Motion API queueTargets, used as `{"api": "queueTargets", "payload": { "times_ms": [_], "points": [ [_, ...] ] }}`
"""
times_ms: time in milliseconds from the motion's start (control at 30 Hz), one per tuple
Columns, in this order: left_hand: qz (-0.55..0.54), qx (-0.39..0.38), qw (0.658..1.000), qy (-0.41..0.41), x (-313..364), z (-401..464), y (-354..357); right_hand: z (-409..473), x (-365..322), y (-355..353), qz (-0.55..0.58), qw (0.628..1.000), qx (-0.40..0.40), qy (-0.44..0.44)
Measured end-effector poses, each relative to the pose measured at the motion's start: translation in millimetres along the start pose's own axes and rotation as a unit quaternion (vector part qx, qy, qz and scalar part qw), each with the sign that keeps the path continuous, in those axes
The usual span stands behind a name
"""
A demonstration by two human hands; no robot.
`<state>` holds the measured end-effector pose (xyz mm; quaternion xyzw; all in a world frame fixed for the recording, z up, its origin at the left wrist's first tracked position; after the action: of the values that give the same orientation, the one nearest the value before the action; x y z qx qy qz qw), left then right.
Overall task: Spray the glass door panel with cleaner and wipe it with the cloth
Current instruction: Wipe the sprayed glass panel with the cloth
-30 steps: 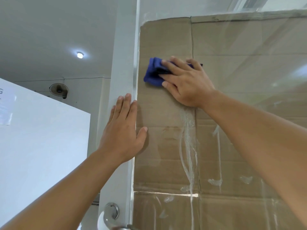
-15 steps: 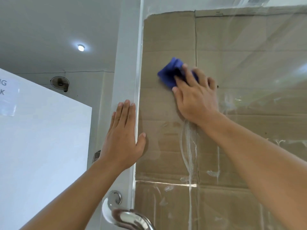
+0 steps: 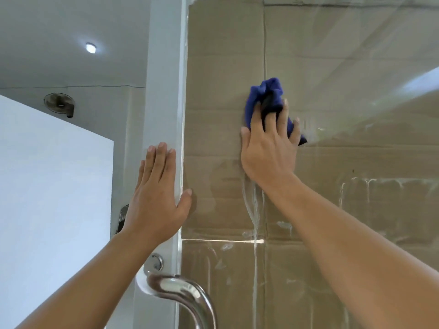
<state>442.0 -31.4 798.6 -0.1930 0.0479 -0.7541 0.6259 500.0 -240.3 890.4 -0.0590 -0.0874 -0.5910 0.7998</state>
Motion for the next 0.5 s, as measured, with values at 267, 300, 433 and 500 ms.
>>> {"api": "queueTargets", "payload": {
  "times_ms": [267, 300, 433, 500],
  "points": [
    [-0.008, -0.006, 1.000, -0.007, 5.7, -2.3, -2.7, -34.5, 1.7, 0.0, -0.057, 0.980, 0.039, -0.186],
    [-0.004, -0.010, 1.000, -0.007, 5.9, -3.2, -3.0, -29.8, 12.9, -1.7, -0.038, 0.993, 0.034, -0.107],
    [0.012, -0.011, 1.000, 0.001, 7.5, -6.7, -1.0, -37.4, 2.7, -2.4, -0.013, 0.998, 0.018, -0.060],
    [0.009, -0.006, 1.000, 0.002, 8.4, -7.5, 0.3, -55.9, -20.0, 0.2, -0.007, 0.974, 0.004, -0.225]
  ]
}}
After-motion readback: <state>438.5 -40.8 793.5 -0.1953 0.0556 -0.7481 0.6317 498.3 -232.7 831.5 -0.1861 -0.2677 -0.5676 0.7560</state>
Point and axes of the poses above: each hand's wrist, its own z-axis towards the middle knuckle, its own y-axis out of the palm, x = y × z, the point moved 4 cm from there along z, towards the middle knuckle, and after that the axes turned 12 degrees about -y, right-handed, at the moved point
